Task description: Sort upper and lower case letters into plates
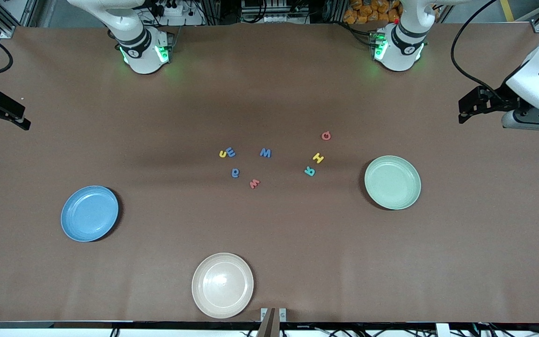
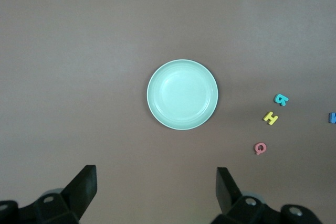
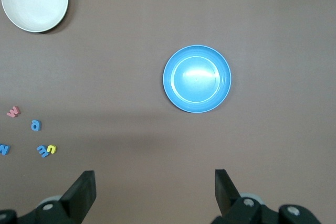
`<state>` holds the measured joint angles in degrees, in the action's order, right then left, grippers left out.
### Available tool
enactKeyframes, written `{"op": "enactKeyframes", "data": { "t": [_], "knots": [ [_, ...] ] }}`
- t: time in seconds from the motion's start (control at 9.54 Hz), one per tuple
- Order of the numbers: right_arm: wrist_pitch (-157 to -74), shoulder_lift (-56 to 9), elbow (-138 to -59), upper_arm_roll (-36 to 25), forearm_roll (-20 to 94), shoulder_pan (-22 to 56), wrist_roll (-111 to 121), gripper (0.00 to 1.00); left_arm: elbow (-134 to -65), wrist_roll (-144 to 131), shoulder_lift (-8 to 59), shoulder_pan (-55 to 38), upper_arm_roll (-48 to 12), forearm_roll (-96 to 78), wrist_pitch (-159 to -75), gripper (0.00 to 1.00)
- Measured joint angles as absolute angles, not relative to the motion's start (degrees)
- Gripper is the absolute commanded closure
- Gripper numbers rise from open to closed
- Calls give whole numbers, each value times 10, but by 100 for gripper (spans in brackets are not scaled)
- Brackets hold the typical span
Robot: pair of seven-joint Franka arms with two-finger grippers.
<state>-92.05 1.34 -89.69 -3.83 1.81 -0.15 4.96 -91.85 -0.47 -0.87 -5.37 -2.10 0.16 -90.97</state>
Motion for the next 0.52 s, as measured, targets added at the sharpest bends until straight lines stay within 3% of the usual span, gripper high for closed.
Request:
{"op": "enactKeyframes", "data": {
  "t": [0.52],
  "knots": [
    [-939, 3, -927, -35, 18, 1, 42, 0, -934, -126, 80, -147, -61, -23, -926, 0]
  ]
}}
